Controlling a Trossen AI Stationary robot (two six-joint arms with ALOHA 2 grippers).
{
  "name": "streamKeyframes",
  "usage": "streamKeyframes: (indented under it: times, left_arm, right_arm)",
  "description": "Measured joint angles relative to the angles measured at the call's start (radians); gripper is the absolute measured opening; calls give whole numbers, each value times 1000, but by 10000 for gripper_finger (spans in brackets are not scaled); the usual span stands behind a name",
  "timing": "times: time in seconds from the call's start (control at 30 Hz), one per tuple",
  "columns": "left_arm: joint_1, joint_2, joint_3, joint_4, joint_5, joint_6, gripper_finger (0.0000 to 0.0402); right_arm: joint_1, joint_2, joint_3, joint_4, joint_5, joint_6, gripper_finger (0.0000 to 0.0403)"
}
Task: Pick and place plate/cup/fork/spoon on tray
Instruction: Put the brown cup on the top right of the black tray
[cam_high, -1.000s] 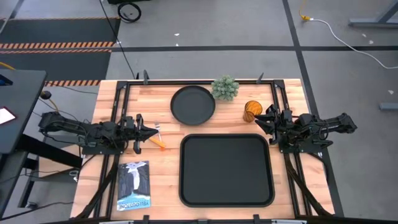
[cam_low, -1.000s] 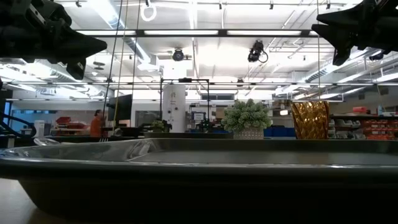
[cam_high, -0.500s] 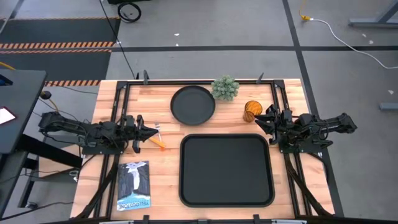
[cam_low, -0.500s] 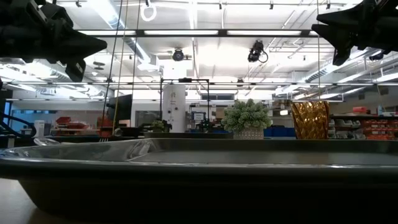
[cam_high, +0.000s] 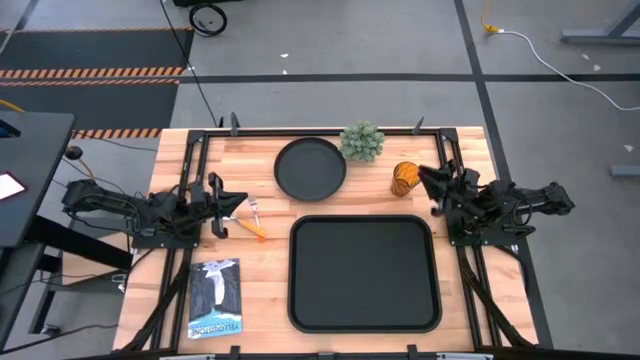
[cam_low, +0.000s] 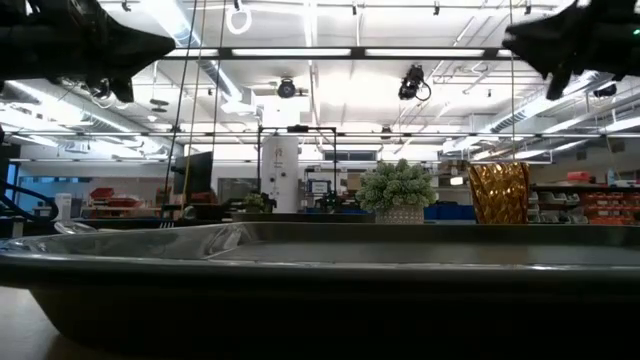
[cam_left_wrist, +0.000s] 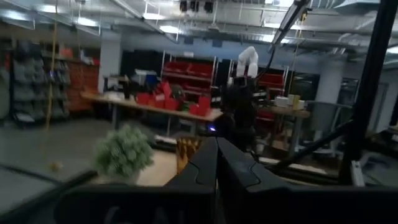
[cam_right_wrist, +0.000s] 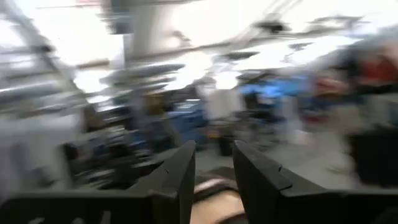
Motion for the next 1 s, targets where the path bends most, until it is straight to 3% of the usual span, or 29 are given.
streamKeyframes:
  times: [0.2,0.3,0.43,0.63,0.87,1.0]
  left_arm:
    - [0,0,0,38,0,78,9]
    - [0,0,0,46,-43,85,9]
    - [0,0,0,64,-194,86,9]
    - [0,0,0,62,-247,111,9]
    - [0,0,0,54,-180,86,9]
    - [0,0,0,56,-180,38,9]
  right_arm:
    - [-67,43,39,-85,80,-48,114]
    - [-114,90,131,-312,139,57,113]
    - [-184,187,249,-567,144,200,104]
    - [-250,328,337,-718,62,371,99]
    - [-366,475,396,-740,-59,355,99]
    - [-462,563,492,-851,-126,367,99]
